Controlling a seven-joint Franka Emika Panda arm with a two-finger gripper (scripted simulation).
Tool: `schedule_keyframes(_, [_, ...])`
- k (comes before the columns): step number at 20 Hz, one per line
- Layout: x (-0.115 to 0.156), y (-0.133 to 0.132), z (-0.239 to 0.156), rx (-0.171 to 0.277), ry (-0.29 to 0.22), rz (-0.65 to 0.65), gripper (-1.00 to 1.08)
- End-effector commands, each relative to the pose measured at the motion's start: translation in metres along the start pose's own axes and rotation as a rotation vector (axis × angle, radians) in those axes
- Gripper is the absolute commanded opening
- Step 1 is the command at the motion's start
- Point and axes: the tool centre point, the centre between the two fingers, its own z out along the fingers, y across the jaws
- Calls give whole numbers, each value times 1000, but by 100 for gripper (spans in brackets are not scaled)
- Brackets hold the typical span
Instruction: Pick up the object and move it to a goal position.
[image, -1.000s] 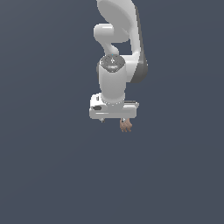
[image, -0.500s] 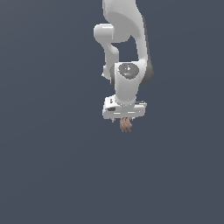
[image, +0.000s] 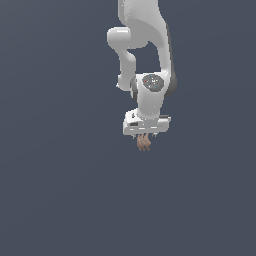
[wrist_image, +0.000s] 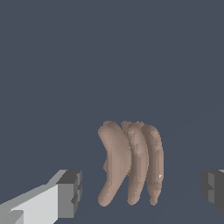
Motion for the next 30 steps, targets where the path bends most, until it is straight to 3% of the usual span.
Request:
schedule_keyframes(1, [0, 0, 1, 0, 0, 0, 100])
schedule_keyframes(17, [-1, -1, 51, 0, 1, -1, 100])
schedule_keyframes(18, [-1, -1, 51, 0, 1, -1, -100])
schedule_keyframes(30, [0, 0, 49, 0, 2, -1, -100])
